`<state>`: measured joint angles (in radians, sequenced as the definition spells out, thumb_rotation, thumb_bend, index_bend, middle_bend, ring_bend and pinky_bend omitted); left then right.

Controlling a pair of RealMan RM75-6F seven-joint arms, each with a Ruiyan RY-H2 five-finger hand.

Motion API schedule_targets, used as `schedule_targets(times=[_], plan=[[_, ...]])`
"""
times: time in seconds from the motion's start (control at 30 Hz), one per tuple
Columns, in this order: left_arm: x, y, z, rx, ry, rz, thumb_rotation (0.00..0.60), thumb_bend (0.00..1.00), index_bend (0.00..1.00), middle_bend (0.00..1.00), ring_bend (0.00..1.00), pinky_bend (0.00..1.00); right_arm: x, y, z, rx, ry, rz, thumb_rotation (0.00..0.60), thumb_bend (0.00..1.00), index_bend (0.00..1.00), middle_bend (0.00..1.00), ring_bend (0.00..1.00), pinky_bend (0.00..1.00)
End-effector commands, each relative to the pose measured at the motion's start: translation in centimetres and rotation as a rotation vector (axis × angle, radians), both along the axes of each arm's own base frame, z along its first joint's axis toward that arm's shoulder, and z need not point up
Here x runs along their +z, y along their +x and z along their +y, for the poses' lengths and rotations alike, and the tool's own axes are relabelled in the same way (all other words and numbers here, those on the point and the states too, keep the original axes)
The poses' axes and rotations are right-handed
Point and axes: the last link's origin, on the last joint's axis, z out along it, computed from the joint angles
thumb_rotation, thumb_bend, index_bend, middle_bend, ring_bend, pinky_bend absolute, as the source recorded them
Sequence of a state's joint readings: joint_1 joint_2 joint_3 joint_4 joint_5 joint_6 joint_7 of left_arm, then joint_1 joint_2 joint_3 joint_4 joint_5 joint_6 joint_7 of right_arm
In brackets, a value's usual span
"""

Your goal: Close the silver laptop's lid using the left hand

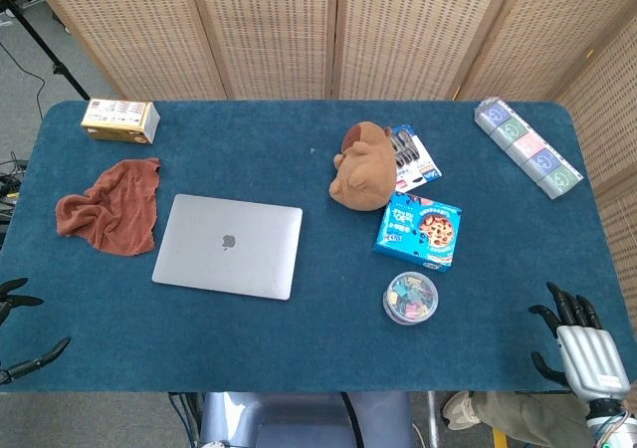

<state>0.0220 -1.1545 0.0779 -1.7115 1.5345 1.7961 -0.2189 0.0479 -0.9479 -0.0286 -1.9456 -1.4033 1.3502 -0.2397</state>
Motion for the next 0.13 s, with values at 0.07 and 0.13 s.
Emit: schedule_targets(times=[0.07,0.13], plan=[[0.33,0.07,-0.11,-0.006,0.017,-0.010,0.408,0.06,0.41,0.25,0.30,0.33,-0.16,0.10,0.01,0.007,0.007,0.001,0.600,0.35,0.24,0.00,0.00,0.00],[0.43,0.19,-0.18,-0.010,0.022,-0.019,0.408,0.06,0.41,0.25,0.30,0.33,-0.25,0.10,0.04,0.008,0.012,0.003,0.600,0.35,0.24,0.00,0.00,0.00]])
